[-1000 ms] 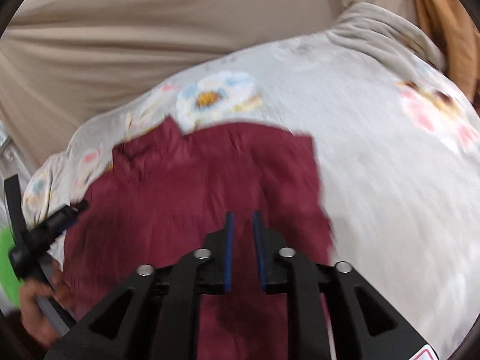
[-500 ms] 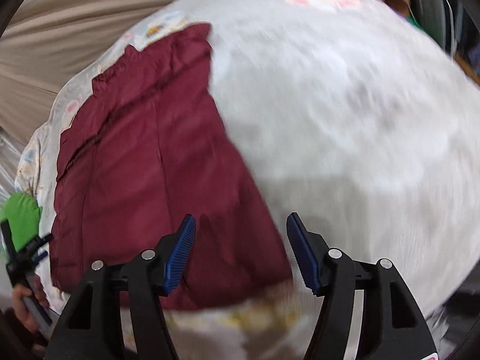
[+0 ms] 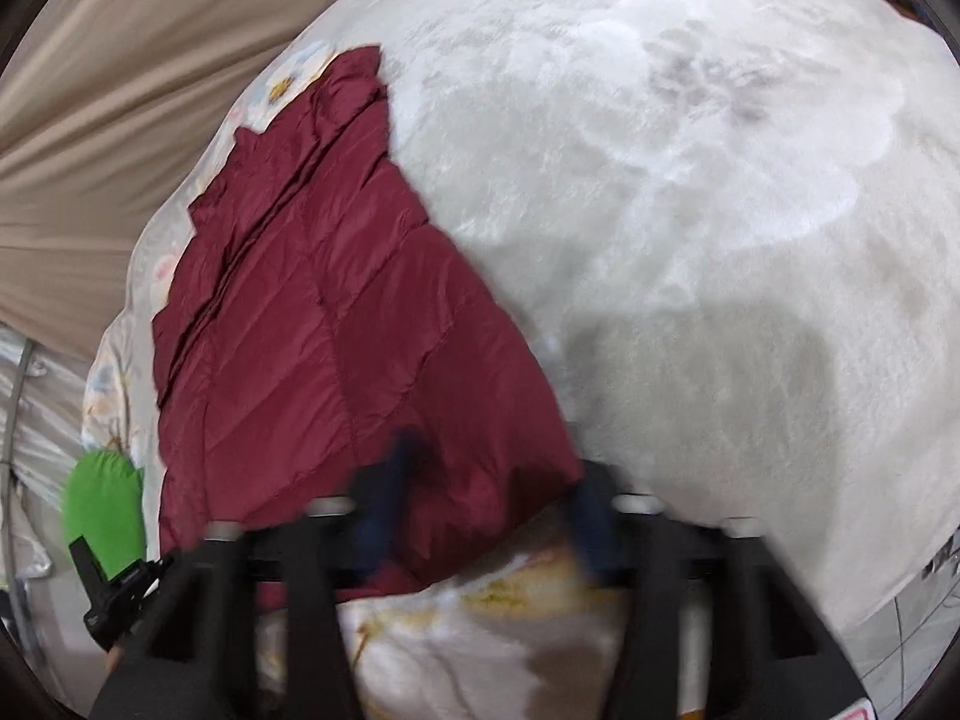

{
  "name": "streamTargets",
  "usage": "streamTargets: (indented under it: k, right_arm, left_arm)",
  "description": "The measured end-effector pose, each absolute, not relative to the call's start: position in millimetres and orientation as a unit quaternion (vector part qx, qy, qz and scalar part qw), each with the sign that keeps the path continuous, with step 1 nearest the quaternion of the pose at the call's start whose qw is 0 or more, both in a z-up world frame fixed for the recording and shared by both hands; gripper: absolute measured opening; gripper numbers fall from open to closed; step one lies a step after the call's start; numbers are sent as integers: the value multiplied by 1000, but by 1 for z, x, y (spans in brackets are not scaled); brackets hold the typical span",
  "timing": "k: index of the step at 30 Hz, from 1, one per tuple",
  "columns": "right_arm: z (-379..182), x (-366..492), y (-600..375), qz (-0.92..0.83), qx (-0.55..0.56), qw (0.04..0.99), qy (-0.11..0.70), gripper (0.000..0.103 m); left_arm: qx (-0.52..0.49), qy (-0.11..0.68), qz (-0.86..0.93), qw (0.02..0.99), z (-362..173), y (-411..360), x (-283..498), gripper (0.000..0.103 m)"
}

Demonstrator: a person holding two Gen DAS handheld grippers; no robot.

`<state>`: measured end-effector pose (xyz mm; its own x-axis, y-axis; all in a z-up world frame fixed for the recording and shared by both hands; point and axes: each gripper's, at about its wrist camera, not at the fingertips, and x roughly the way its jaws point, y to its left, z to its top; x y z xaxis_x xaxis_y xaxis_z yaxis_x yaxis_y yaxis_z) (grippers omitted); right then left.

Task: Fold large clothes
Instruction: 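Grasp the folded jacket edge with the left gripper while the right gripper grasps the hem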

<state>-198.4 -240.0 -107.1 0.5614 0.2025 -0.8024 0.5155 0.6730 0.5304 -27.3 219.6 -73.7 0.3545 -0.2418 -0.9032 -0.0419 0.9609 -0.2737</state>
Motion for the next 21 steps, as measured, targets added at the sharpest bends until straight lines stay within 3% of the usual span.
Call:
streamTargets:
  k: [1,4,15,21]
  right_arm:
    - [-102,-199,-238,-95,386,797,455,11]
    - [-81,-204,-230,-79,356,820,440,6]
    - [14,-274,-215,3,252,866,432,4]
    - [84,-263,-233,16,297,901,316,3]
  left_arm:
    - [-127,561,-66,815,-68,220,-30,9]
    - [-143,541,-82,825,-44,226,-40,6]
    - [-194,501,-108,836,43,266,-117,4]
    - [-242,436,-97,861,104,269,-104,4]
